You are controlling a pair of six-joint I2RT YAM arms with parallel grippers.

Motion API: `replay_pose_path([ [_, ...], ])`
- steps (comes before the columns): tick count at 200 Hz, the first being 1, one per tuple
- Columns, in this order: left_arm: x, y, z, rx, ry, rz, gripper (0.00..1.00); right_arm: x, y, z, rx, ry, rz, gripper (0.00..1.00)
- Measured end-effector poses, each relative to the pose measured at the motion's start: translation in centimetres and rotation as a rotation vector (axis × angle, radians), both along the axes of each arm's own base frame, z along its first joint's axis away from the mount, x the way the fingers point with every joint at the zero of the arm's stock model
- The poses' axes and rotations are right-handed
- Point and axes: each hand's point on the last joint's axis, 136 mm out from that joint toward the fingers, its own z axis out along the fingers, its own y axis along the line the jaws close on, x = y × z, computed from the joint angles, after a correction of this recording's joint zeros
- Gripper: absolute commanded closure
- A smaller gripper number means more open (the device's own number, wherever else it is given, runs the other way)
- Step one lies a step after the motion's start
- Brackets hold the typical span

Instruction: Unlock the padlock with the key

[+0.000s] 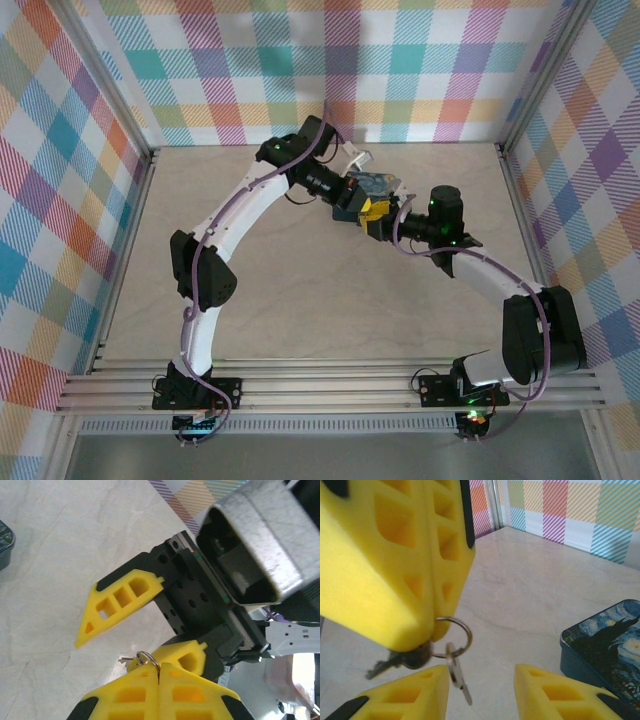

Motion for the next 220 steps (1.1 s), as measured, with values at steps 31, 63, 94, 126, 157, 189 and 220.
replay_pose_path([
  [31,-0.5,0.0,0.4,-0.014,0.016,-0.014,1.00,0.2,0.0,0.0,-0.019,-0.028,-0.005,0.66],
  [63,-0.8,0.0,0.4,-0.016,0.035,-0.022,1.00,0.7,-0.1,0.5,-0.031,-0.064,-0.018,0.71],
  [94,-1.2,0.2,0.4,-0.011,0.055,-0.027,1.00,0.8,-0.1,0.8,-0.038,-0.088,-0.016,0.79],
  [126,-1.2,0.3,0.3,-0.005,0.064,-0.023,1.00,0.7,-0.1,0.8,-0.055,-0.115,-0.007,0.99],
  [157,-1.1,0.6,0.2,0.001,0.084,-0.007,1.00,0.1,0.2,1.0,-0.082,-0.148,0.007,1.00],
  [189,-0.9,0.8,0.3,0.001,0.100,0.013,1.00,-0.1,0.0,1.9,-0.099,-0.193,-0.005,1.00],
  [220,-0.3,1.3,0.5,-0.012,0.118,0.041,1.00,0.0,-0.1,1.9,-0.112,-0.207,-0.010,0.78],
])
